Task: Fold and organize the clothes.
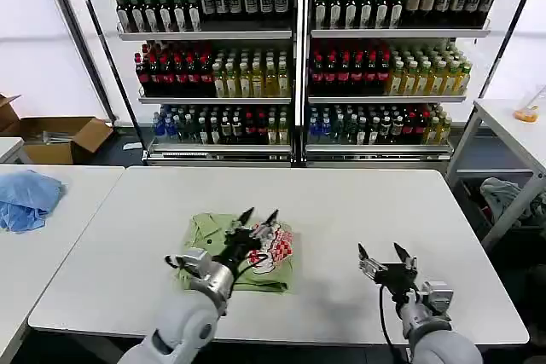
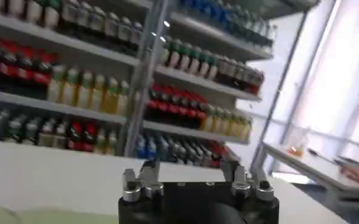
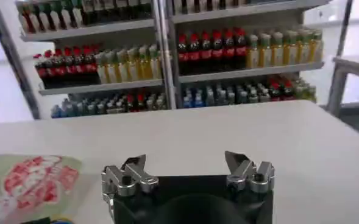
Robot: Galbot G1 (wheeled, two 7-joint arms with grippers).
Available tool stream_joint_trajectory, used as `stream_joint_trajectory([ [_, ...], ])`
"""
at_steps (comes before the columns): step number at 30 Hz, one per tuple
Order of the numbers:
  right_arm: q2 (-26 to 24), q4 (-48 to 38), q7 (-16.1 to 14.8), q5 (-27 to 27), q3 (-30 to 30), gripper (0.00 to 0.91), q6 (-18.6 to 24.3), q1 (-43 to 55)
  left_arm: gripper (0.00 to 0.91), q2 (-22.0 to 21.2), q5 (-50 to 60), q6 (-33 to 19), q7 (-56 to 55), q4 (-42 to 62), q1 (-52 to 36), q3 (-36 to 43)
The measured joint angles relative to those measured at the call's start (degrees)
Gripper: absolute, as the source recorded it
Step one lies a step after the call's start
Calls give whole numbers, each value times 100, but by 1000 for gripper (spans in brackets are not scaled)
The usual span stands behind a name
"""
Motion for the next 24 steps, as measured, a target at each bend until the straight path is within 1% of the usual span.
stream_joint_trajectory([
  [6, 326, -422, 199, 485, -687, 907, -68, 741, 907, 295, -65, -202, -106, -323, 580, -947],
  [11, 684, -963, 406, 944, -1286, 907, -96, 1452, 907, 378, -82, -333, -149, -562, 1131, -1636],
  [19, 1274, -1695, 665, 1318, -1990, 907, -107, 2165, 907, 398, -94, -421, -188, -783, 1698, -2227],
  [20, 1330, -1755, 697, 1334, -2051, 836, -107, 2214, 907, 398, -95, -428, -193, -796, 1737, -2275],
  [21, 1384, -1804, 727, 1354, -2113, 715, -105, 2253, 907, 398, -96, -436, -197, -808, 1773, -2318],
  [22, 1441, -1855, 756, 1381, -2175, 353, -104, 2293, 907, 399, -99, -443, -200, -820, 1811, -2358],
  [24, 1529, -1936, 814, 1401, -2277, 20, -99, 2353, 907, 398, -99, -449, -210, -829, 1870, -2416],
])
